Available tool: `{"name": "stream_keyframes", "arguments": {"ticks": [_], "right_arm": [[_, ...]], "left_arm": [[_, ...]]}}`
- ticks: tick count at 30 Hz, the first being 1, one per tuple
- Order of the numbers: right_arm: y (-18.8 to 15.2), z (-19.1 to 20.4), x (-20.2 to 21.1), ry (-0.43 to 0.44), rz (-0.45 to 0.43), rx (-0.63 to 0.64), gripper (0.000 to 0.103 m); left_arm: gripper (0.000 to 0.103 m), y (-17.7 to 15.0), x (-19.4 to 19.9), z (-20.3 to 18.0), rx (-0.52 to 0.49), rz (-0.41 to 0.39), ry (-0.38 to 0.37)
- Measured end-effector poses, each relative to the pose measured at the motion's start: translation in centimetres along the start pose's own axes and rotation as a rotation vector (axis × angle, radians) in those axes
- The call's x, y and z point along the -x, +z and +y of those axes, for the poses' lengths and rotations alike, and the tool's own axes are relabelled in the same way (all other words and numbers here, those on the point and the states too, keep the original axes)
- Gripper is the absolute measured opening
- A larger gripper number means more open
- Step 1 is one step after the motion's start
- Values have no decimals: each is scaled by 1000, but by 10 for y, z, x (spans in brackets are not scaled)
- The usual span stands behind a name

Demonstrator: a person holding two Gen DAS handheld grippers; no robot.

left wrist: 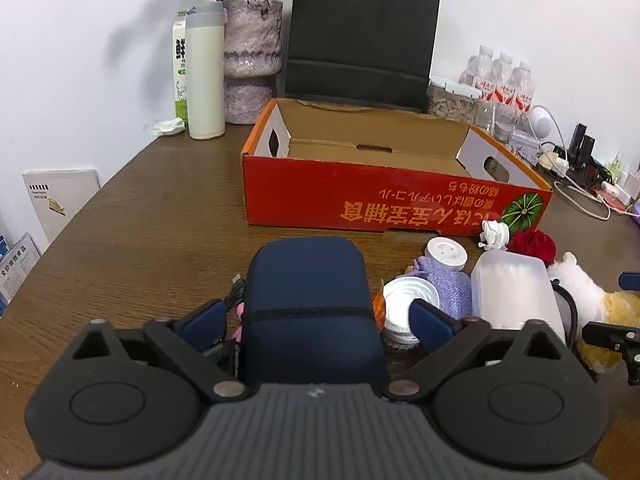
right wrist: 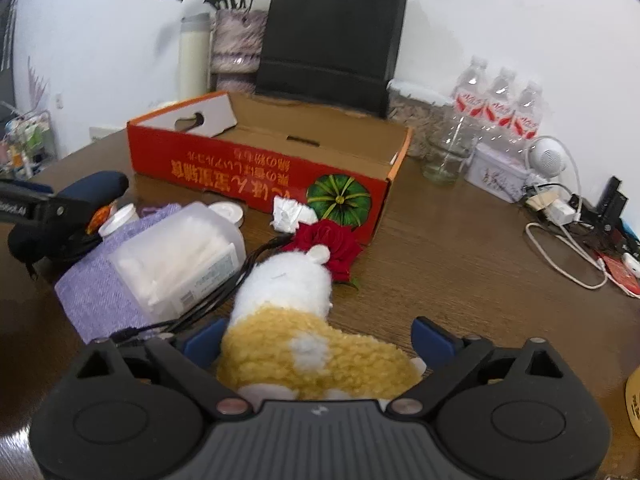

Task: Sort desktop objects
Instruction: 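Grasp the navy pouch with the left tool while the right tool grasps the plush toy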

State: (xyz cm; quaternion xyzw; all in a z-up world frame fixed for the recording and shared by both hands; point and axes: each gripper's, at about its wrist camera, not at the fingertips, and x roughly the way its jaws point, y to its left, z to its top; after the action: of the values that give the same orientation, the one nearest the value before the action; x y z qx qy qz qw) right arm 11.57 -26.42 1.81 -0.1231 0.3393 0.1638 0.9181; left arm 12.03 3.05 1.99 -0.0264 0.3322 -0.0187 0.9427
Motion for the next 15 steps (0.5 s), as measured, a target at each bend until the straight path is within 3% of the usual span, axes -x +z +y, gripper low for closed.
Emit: {"name": "stream_keyframes", "arguments": {"ticks": [2, 11, 15], "right_arm": [[1, -1, -6, 18, 25, -1, 92], [-2, 5, -23, 6, 43, 11, 90], [-5, 3, -20, 15, 27, 8, 87]], "left_arm": [[86, 1, -7, -1, -7, 27, -4], [84, -3, -12, 4, -10, 41, -4], [74, -7, -8, 10, -10, 31, -21]]}}
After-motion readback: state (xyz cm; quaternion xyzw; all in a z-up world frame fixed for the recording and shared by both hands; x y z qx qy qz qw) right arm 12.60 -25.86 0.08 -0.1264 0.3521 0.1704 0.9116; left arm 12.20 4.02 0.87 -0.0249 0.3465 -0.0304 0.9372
